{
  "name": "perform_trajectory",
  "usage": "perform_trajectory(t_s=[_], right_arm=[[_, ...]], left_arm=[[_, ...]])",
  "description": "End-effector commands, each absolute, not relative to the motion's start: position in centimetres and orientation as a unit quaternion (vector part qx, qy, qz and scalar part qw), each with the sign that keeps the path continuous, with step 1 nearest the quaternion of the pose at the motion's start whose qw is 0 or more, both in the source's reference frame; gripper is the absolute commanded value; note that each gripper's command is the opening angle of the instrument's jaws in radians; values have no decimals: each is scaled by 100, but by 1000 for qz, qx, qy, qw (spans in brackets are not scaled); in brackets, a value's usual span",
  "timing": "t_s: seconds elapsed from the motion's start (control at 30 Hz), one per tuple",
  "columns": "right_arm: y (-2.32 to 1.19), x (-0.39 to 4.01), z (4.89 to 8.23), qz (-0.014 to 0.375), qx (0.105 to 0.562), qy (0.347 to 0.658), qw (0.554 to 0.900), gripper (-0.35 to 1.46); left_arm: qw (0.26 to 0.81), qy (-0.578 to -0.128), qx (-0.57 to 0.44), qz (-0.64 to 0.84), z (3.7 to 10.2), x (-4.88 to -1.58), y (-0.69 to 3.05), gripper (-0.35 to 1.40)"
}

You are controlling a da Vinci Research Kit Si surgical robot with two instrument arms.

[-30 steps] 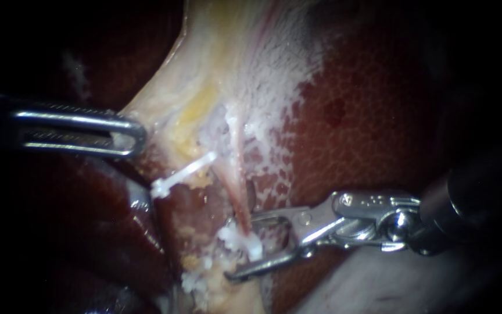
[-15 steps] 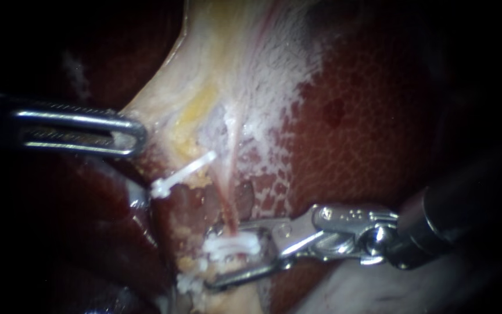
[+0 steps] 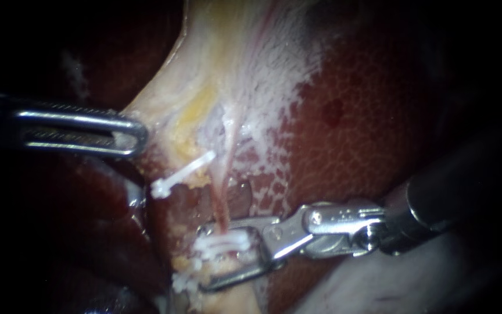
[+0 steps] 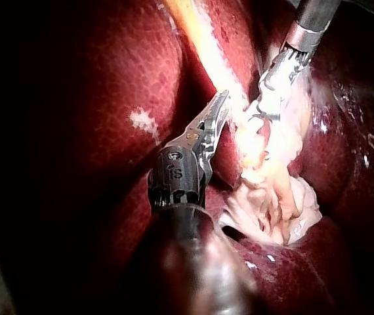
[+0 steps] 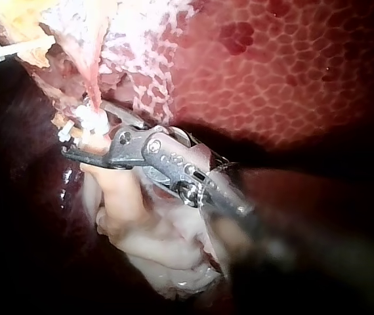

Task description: Going back second clip right tube

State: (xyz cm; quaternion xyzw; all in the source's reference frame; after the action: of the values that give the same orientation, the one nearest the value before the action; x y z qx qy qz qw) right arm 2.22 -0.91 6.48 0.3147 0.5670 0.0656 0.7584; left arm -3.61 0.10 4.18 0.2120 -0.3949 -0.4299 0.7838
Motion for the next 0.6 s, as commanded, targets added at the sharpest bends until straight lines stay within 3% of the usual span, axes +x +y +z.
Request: perform_trajectory(t_s=[0.03, 0.6], right_arm=[[-91, 222, 647, 66, 315, 567, 758, 60], [-82, 218, 637, 61, 313, 571, 756, 60]], left_arm=[[784, -395, 210, -431, 423, -358, 13, -35], [784, -394, 204, -434, 440, -345, 21, -35]])
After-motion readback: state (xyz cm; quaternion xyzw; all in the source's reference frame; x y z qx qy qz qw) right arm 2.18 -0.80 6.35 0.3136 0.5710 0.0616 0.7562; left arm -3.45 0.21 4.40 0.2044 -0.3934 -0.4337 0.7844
